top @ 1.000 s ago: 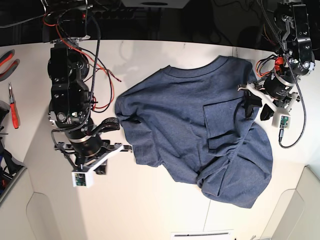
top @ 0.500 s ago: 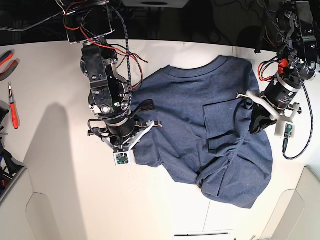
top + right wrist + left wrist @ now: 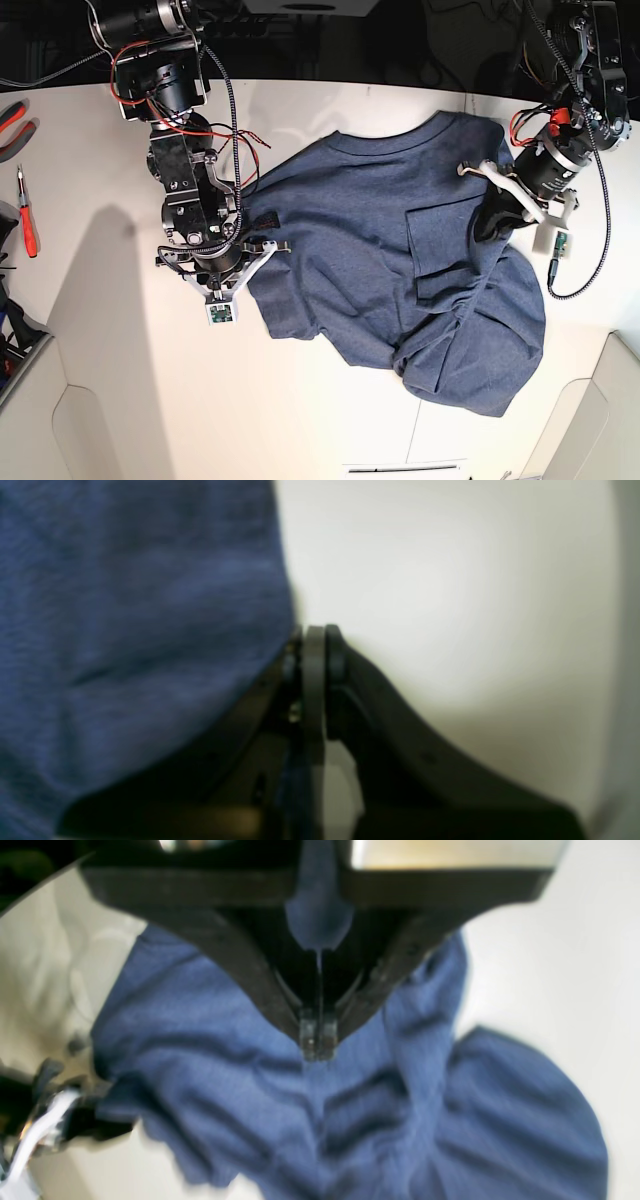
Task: Layout the t-shirt on the table in an organized manner, then fold the t-shirt properly
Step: 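Regrasp the shirt hem with the right gripper and drag it outward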
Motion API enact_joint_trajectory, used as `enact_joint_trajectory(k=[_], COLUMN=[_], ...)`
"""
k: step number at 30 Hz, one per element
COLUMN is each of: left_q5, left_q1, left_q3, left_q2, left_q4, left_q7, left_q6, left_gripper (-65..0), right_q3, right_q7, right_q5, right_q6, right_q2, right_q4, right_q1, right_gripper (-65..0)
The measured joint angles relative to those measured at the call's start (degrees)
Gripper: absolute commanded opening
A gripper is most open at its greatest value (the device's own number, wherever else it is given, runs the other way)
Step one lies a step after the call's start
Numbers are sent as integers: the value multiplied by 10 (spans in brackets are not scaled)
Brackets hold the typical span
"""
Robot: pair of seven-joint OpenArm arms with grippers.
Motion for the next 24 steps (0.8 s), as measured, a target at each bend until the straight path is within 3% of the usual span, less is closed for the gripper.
enact_joint_trajectory(k=[7, 10, 13, 14, 17, 19, 24], left_q5=[4, 5, 5, 5, 6, 5, 7], left_q1=[-2, -2, -2, -3, -6, -7, -7], left_q3=[66, 76, 76, 76, 76, 76, 76], left_q2=[0, 0, 4, 7, 15, 22, 22], left_q4=[-96, -107, -108, -108, -108, -108, -108], left_q7=[0, 10, 13, 12, 12, 12, 13], left_q6=[0, 0, 0, 1, 0, 1, 1], left_gripper=[-650, -650, -650, -650, -650, -650, -650], right_q3=[0, 0, 1, 2, 2, 0, 0], right_q7=[3, 4, 4, 3, -3, -15, -16], right_q5=[-26, -31, 15, 46, 131, 160, 159], right_q6=[0, -21, -27, -12, 104, 151, 157], right_q2=[21, 43, 61, 63, 56, 40, 0], right_q4=[-1, -1, -1, -1, 7, 8, 8], right_q1=[22, 30, 38, 38, 36, 35, 36], right_gripper=[-650, -650, -650, -650, -650, -650, -650])
